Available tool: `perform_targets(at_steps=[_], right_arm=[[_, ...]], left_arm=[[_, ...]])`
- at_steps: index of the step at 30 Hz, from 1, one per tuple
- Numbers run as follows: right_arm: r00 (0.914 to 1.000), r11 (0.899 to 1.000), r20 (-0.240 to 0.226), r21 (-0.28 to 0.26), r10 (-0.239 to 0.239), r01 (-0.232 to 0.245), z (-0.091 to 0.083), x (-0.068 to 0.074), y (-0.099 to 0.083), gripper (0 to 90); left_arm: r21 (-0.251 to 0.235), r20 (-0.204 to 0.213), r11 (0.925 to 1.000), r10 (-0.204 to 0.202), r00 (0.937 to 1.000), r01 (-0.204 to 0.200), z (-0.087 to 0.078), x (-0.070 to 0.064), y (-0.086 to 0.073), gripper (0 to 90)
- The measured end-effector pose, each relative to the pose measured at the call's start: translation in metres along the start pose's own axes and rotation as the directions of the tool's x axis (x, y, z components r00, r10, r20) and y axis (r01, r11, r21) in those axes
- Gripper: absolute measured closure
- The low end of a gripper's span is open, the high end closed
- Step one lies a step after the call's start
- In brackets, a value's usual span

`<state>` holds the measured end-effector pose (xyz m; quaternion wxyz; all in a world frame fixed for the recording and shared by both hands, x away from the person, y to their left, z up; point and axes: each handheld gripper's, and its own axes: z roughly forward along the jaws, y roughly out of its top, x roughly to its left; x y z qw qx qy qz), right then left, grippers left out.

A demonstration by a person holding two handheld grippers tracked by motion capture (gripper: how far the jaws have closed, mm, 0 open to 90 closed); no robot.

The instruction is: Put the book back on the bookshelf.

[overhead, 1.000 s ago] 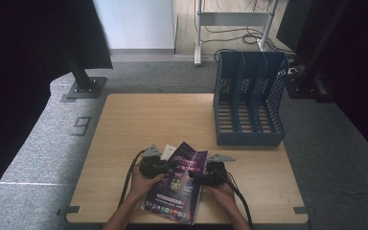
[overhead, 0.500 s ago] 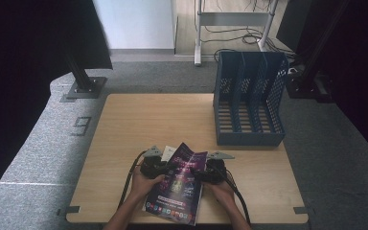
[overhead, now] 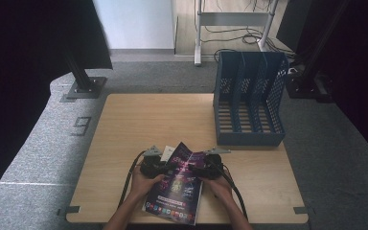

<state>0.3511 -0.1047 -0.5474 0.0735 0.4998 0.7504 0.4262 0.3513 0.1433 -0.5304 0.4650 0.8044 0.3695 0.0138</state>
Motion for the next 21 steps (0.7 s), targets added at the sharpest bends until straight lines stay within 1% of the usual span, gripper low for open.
perform_targets(at_steps=[3,5,10,12,13,14,16,17,18,20,21], right_arm=[[1.0,1.0,-0.003,0.01,-0.004,0.004,0.002,0.001,0.002,34.8],[1.0,1.0,-0.005,0.013,-0.005,0.005,0.005,0.002,0.005,37.3],[1.0,1.0,-0.001,0.021,0.006,-0.006,0.005,0.001,0.007,43.0],[0.9998,1.0,-0.001,0.019,0.02,-0.02,0.005,-0.001,0.006,47.5],[0.9998,1.0,-0.001,0.019,0.02,-0.02,0.005,-0.001,0.006,47.5],[0.9992,0.999,-0.014,0.023,0.037,-0.036,0.004,-0.004,0.007,50.4],[0.999,0.999,-0.018,0.023,0.041,-0.04,0.004,-0.005,0.007,51.7],[0.9984,0.998,-0.024,0.022,0.051,-0.05,0.003,-0.006,0.007,53.6],[0.9966,0.997,-0.037,0.016,0.074,-0.074,0.002,-0.009,0.006,57.3],[0.9958,0.997,-0.044,0.012,0.08,-0.079,0.001,-0.01,0.006,59.0],[0.9958,0.997,-0.046,0.003,0.079,-0.079,-0.001,-0.011,0.006,66.4]], left_arm=[[-0.002,0.01,0.9999,-0.014,0.9999,0.014,0.0,0.002,-0.001,84.3],[-0.002,0.011,0.9998,-0.021,0.9997,0.021,0.0,0.004,-0.002,83.9],[-0.002,0.007,0.9998,-0.018,0.9998,0.018,0.0,0.003,-0.002,83.7],[-0.002,0.005,0.9999,-0.015,0.9999,0.015,0.0,0.003,-0.002,83.6],[-0.003,0.004,0.9999,-0.014,0.9999,0.014,0.0,0.002,-0.002,83.6],[-0.004,0.003,0.9999,-0.012,0.9999,0.012,0.0,0.002,-0.002,83.4],[-0.007,-0.001,1.0,-0.006,1.0,0.006,-0.001,0.002,-0.002,83.3],[-0.008,-0.003,1.0,-0.003,1.0,0.003,-0.001,0.002,-0.002,83.1],[-0.012,-0.007,0.9999,-0.002,1.0,0.002,-0.002,0.002,-0.002,82.6],[-0.013,-0.009,0.9999,-0.002,1.0,0.002,-0.003,0.003,-0.001,82.5],[-0.011,-0.011,0.9999,-0.001,0.9999,0.001,-0.004,0.003,-0.001,82.3]])
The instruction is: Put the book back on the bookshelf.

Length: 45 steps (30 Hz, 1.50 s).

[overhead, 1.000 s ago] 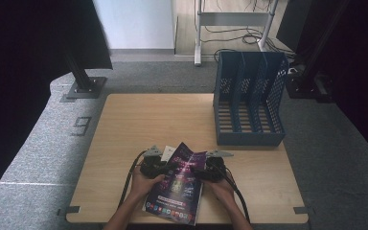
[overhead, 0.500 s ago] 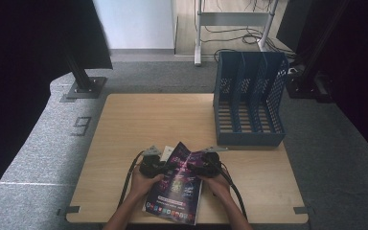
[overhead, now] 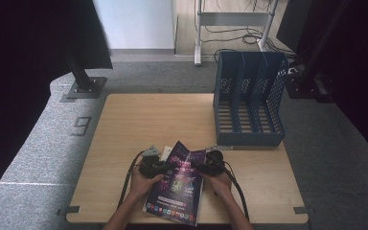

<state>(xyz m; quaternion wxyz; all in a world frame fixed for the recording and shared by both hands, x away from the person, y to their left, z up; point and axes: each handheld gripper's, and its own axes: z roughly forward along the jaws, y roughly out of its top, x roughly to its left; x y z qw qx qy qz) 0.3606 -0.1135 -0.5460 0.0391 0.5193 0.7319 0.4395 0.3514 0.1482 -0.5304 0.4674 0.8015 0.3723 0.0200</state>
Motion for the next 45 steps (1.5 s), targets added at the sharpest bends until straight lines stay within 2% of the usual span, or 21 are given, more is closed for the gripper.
perform_targets(at_steps=[1,4,9,18,25,31,39,45], right_arm=[[0.9996,0.999,-0.015,-0.022,-0.023,0.023,-0.003,0.0,0.0,66.7],[0.9981,0.998,0.008,-0.029,-0.061,0.061,-0.006,0.005,0.0,66.9],[0.9979,0.997,0.005,-0.034,-0.065,0.065,-0.007,0.005,0.0,67.2],[0.9972,0.996,-0.002,-0.05,-0.075,0.075,-0.01,0.006,0.0,67.4],[0.9934,0.987,-0.002,-0.109,-0.115,0.114,-0.022,0.01,0.004,68.1],[0.9913,0.982,-0.004,-0.14,-0.131,0.129,-0.031,0.014,0.007,68.8],[0.9876,0.973,0.002,-0.17,-0.157,0.155,-0.039,0.018,0.01,69.3],[0.9833,0.963,0.005,-0.201,-0.182,0.179,-0.048,0.023,0.012,69.8]], left_arm=[[-0.001,-0.002,1.0,0.001,1.0,-0.001,0.0,0.0,0.0,82.2],[-0.006,0.0,0.9999,0.008,1.0,-0.008,-0.001,-0.001,0.0,82.3],[-0.013,-0.005,0.9996,0.026,0.9996,-0.026,-0.002,-0.005,0.001,82.6],[-0.03,-0.001,0.9989,0.035,0.9994,-0.035,-0.006,-0.005,0.003,82.5],[-0.071,0.005,0.996,0.054,0.9985,-0.054,-0.013,-0.008,0.006,82.6],[-0.105,0.006,0.9919,0.072,0.9974,-0.071,-0.02,-0.011,0.01,82.7],[-0.125,0.008,0.9887,0.085,0.9963,-0.083,-0.026,-0.013,0.012,83.8],[-0.137,0.007,0.9854,0.103,0.9946,-0.101,-0.03,-0.016,0.015,83.8]])
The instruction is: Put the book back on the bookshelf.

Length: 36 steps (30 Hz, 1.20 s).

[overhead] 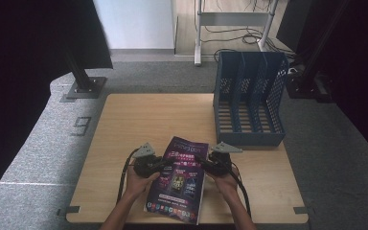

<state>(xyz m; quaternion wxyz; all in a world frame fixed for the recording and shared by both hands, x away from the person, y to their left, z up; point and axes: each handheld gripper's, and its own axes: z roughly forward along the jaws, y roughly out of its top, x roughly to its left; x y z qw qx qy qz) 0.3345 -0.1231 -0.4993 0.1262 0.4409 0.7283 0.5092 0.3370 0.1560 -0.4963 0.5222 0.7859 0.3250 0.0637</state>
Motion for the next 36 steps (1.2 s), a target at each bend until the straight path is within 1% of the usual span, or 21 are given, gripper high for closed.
perform_targets(at_steps=[7,9,11,16,24,26,31,36], right_arm=[[0.9999,1.0,0.0,-0.013,-0.016,0.016,-0.003,0.002,0.002,70.1],[0.9998,1.0,-0.001,-0.017,-0.021,0.021,-0.005,0.002,0.003,70.3],[0.9997,0.999,-0.002,-0.027,-0.024,0.024,-0.007,0.003,0.004,70.5],[0.9993,0.998,-0.002,-0.045,-0.036,0.036,-0.011,0.005,0.007,70.9],[0.9992,0.997,-0.008,-0.063,-0.04,0.039,-0.015,0.005,0.011,71.7],[0.9985,0.996,-0.012,-0.073,-0.054,0.053,-0.017,0.005,0.014,71.9],[0.998,0.994,-0.008,-0.086,-0.063,0.062,-0.02,0.005,0.018,72.5],[0.9971,0.992,0.0,-0.105,-0.076,0.075,-0.023,0.007,0.023,73.3]], left_arm=[[-0.007,0.003,1.0,0.004,1.0,-0.004,-0.002,-0.001,0.001,84.2],[-0.016,0.006,0.9999,0.005,1.0,-0.005,-0.003,-0.002,0.002,84.3],[-0.023,0.008,0.9997,0.01,0.9999,-0.01,-0.003,-0.002,0.003,84.5],[-0.031,0.015,0.9995,0.007,0.9999,-0.007,-0.005,-0.003,0.004,85.5],[-0.048,0.026,0.9988,0.013,0.9996,-0.012,-0.007,-0.003,0.008,86.4],[-0.047,0.029,0.9987,0.019,0.9994,-0.017,-0.006,-0.003,0.01,86.5],[-0.061,0.021,0.9976,0.035,0.9992,-0.034,-0.007,-0.005,0.014,86.6],[-0.074,0.018,0.9963,0.046,0.9988,-0.045,-0.007,-0.005,0.019,86.7]])
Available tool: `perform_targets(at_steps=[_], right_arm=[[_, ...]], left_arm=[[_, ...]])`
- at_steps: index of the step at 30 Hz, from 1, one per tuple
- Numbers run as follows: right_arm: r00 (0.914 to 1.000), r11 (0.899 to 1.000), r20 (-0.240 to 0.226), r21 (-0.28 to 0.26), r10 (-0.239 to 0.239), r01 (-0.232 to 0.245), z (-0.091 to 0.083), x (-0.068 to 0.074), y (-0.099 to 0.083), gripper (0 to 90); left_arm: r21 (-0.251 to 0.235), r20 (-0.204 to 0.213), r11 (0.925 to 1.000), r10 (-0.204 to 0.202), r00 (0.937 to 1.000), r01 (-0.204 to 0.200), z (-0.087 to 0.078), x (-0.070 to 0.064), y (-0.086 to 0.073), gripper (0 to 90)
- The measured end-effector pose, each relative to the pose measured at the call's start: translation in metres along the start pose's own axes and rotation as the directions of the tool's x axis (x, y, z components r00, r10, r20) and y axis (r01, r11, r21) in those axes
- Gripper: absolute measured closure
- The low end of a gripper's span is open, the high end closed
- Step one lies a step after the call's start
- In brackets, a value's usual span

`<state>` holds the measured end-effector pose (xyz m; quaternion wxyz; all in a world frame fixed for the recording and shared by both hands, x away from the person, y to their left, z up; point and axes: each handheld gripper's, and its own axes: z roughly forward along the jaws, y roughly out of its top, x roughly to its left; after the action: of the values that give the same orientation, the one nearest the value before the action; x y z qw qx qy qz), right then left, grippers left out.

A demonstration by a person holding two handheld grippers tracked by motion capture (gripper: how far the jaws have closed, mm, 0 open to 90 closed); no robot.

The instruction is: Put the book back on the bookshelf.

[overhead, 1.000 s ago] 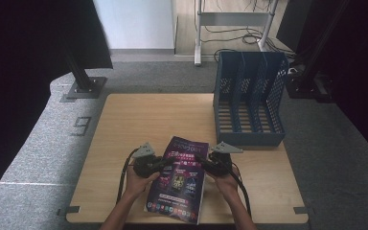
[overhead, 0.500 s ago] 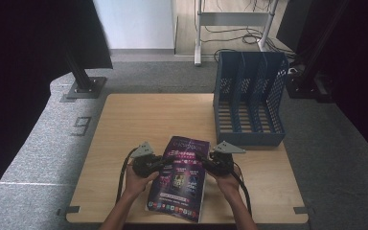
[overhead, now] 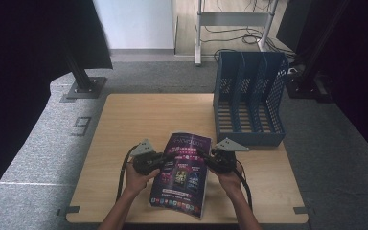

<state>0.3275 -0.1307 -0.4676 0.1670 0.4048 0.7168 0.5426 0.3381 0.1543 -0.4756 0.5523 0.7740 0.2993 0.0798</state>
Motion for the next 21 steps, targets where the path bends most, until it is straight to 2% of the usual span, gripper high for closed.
perform_targets(at_steps=[8,14,21], right_arm=[[0.9989,0.997,0.012,-0.059,-0.045,0.046,-0.006,0.002,0.016,74.9],[0.997,0.993,0.025,-0.091,-0.073,0.075,-0.008,0.004,0.028,76.2],[0.9915,0.982,0.041,-0.14,-0.124,0.128,-0.014,0.006,0.04,77.8]], left_arm=[[-0.03,-0.018,0.9983,0.049,0.9986,-0.05,-0.003,0.0,0.02,86.8],[-0.048,-0.035,0.9967,0.063,0.9974,-0.065,-0.003,0.003,0.032,86.8],[-0.084,-0.043,0.9932,0.077,0.9961,-0.081,-0.005,0.002,0.043,86.7]])
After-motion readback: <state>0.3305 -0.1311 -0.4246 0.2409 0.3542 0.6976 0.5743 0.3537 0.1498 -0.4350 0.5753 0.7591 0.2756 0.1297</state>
